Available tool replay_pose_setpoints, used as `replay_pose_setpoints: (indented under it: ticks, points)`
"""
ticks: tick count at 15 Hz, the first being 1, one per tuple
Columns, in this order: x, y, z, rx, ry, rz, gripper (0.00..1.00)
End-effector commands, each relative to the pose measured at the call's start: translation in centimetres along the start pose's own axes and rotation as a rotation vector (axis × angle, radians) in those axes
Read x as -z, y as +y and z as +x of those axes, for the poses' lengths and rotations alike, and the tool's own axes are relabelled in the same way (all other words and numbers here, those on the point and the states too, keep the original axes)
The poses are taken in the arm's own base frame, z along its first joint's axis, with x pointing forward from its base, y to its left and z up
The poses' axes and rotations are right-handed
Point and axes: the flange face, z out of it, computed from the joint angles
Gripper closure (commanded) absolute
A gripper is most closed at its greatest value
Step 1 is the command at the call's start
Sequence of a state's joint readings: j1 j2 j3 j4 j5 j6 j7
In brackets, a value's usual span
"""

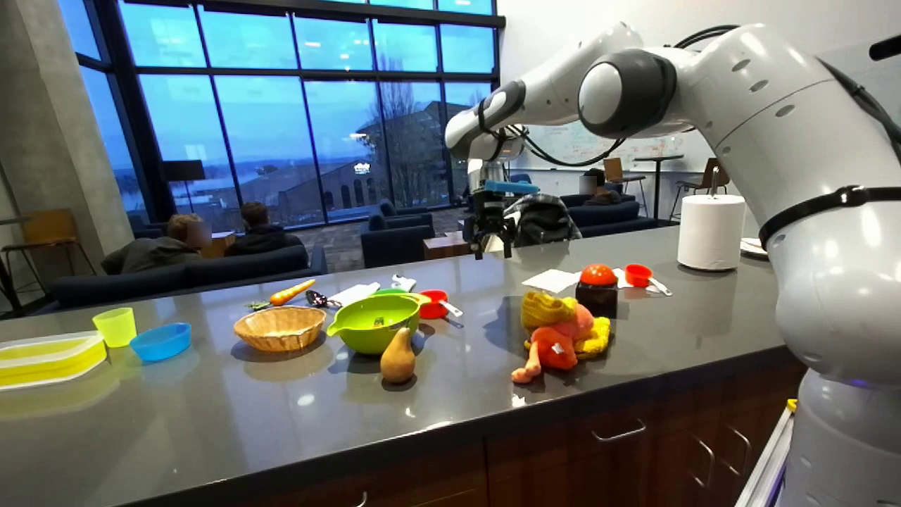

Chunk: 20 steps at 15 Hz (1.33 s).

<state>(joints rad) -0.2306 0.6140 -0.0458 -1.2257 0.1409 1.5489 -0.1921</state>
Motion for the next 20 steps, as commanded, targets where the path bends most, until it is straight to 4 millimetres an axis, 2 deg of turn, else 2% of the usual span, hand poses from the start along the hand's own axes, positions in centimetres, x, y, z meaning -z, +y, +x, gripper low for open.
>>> replay_pose_setpoints:
  ticks: [1,3,9,15,20]
  points:
    - [0.4,-1.4,1.9,0.033,0.015,0.057,0.00]
    - [-0.2,-2.5,2.8,0.041,0.010,0.098,0.00]
    - [-4.4,-4.5,5.4,0.076,-0.054,0.136,0.00]
    - [-7.7,-5.0,7.2,0.105,-0.103,0.157,0.00]
    - [-9.8,-5.3,7.8,0.116,-0.163,0.179,0.00]
